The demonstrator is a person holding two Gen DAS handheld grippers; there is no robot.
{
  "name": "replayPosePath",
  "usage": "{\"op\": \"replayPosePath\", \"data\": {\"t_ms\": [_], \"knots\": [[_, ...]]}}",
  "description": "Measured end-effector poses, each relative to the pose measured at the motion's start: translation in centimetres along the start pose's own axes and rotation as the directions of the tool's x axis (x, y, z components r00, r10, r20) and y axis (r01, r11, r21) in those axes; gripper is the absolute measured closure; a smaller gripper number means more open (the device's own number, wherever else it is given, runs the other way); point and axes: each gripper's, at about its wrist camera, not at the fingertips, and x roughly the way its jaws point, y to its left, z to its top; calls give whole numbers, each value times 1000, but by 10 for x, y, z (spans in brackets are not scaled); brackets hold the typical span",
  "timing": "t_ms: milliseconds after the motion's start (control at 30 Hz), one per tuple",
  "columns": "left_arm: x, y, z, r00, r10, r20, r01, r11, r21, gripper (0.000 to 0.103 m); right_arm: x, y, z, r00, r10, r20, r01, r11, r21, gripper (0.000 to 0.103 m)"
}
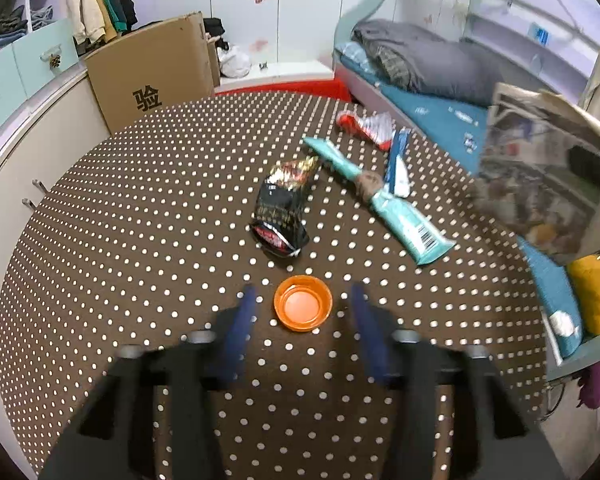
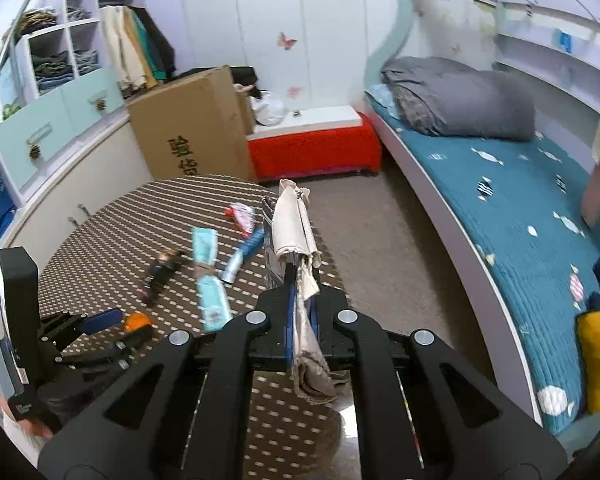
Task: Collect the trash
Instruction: 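Grasp the orange bottle cap with the left gripper while the right holds the bag, then carry the orange cap and newspaper bag over the blue bucket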
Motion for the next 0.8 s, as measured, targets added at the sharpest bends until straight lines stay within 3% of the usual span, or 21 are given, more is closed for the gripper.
{"op": "replayPosePath", "data": {"t_ms": [300, 800], "knots": [[-14, -6, -2, 999, 17, 36, -18, 999, 30, 74, -3, -28, -15, 1000, -17, -14, 17, 999, 44, 97], [-44, -76, -11, 996, -19, 88, 8, 993, 117, 74, -38, -71, -37, 998, -66, -7, 67, 992, 110, 97]]}}
